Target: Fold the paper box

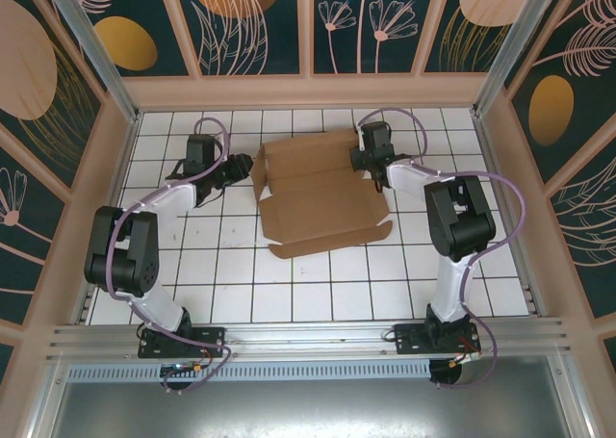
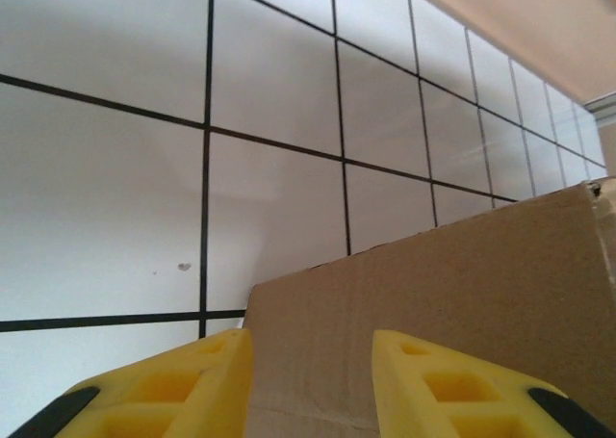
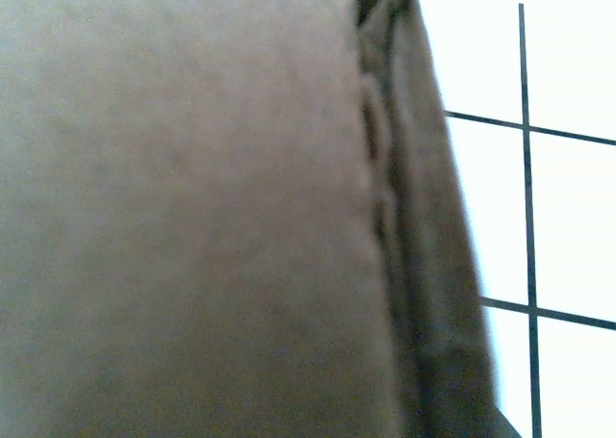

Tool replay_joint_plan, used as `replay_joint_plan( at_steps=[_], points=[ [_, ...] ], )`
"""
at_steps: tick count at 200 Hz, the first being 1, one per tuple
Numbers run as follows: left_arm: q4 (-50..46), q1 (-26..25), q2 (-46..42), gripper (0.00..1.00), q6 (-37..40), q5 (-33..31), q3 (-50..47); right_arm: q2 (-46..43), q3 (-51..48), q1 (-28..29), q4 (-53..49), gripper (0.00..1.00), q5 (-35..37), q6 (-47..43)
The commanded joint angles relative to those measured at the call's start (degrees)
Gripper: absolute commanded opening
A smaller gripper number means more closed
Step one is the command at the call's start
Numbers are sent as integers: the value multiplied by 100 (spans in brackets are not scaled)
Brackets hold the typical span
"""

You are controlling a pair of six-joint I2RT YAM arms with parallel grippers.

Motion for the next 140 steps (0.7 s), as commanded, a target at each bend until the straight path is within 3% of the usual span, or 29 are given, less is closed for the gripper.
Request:
replay_joint_plan(
  at_steps=[1, 107, 140],
  points=[
    [-414, -58, 354, 37, 131, -66, 205, 388, 153, 1, -874, 0, 144, 61],
    [-1112, 50, 850, 39, -24, 703, 1397, 568, 1508, 20, -2923, 0, -375, 127],
    [-1468, 268, 885, 40, 66, 609, 1646, 562, 1336, 195, -2838, 0, 152, -171]
  ],
)
